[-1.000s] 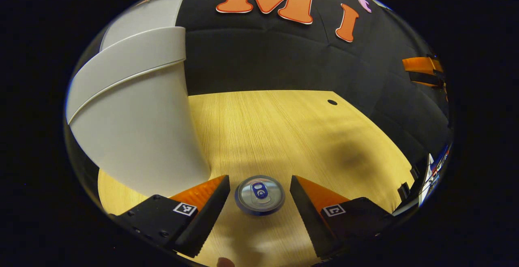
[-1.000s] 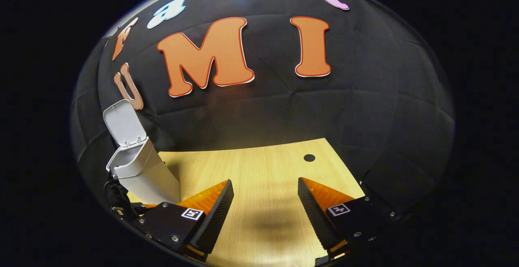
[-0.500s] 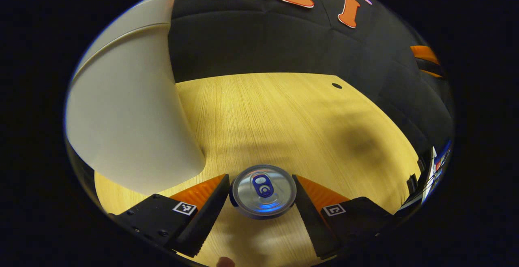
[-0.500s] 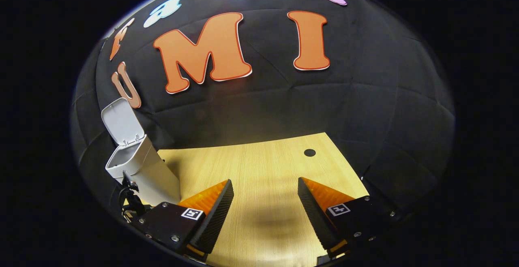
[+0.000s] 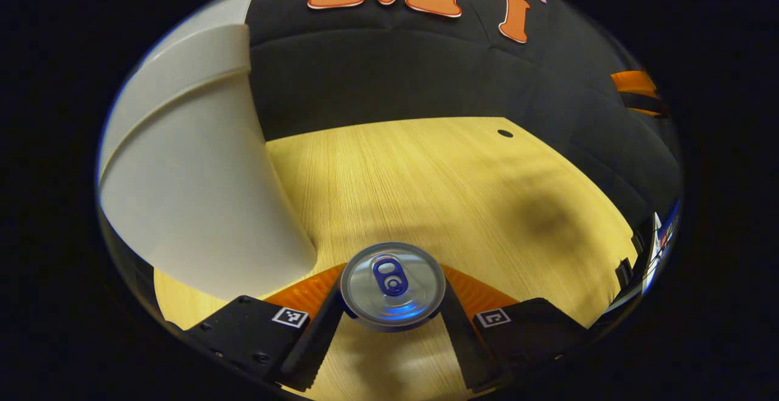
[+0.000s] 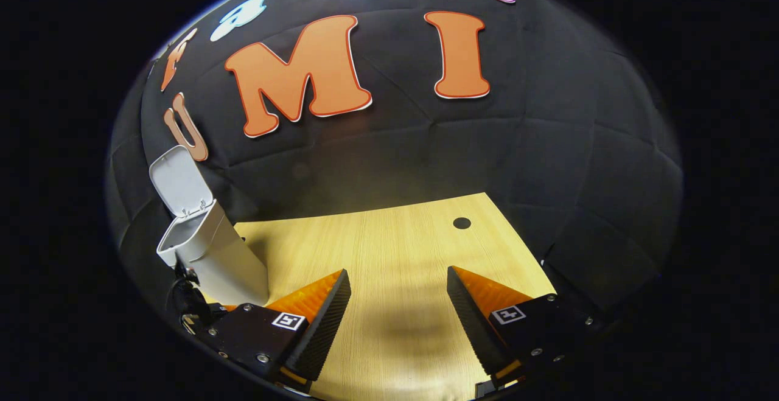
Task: Press the lid of the desktop garbage bin to open it, pick up the crumpled paper on the desktop and throw it into the bin, then pick up the pop can on the desktop and drop it into the bin, and finally close the garbage bin lid.
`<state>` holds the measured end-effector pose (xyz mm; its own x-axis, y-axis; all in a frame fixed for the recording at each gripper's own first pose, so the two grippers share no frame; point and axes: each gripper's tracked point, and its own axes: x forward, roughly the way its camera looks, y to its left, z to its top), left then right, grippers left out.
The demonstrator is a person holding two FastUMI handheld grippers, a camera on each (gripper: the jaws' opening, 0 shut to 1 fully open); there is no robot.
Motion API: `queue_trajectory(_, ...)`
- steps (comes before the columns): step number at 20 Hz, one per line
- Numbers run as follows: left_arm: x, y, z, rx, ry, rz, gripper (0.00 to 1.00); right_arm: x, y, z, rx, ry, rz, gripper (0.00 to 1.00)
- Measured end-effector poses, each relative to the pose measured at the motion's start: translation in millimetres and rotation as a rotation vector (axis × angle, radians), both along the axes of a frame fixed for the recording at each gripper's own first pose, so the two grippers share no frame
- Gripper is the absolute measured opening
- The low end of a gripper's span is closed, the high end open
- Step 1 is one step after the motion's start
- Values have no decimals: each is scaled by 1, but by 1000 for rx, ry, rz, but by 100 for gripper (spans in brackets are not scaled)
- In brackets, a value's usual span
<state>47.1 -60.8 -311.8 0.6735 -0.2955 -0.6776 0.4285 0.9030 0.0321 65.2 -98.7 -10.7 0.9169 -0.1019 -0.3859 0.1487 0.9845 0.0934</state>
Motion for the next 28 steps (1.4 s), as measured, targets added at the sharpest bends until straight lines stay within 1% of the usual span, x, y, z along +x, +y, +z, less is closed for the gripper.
queue_trajectory(3, 9, -9, 52, -50, -72, -13, 84, 2, 9, 5, 9, -11, 16, 95)
queue_trajectory(7, 9, -18, 127, -78, -191, -29, 84, 1, 20, 14, 12, -29, 40, 95)
queue_trajectory(11, 11, -27, 206, -179, -321, -59, 82, 1, 29, 27, 11, -59, 59, 95)
queue_trajectory(13, 11, -22, 237, -185, -368, -56, 82, 1, 35, 34, 20, -74, 71, 95)
queue_trajectory(14, 16, -17, 254, -172, -388, -50, 82, 1, 38, 36, 21, -81, 77, 95)
queue_trajectory(18, 30, 7, 304, -165, -471, -2, 82, 4, 52, 45, 25, -105, 100, 95)
queue_trajectory(24, 56, 72, 365, -141, -598, 118, 82, 3, 58, 53, 19, -128, 106, 95)
queue_trajectory(26, 71, 94, 374, -138, -612, 155, 82, 1, 58, 54, 18, -127, 102, 95)
queue_trajectory(28, 86, 117, 372, -154, -588, 204, 82, 0, 58, 52, 13, -127, 100, 95)
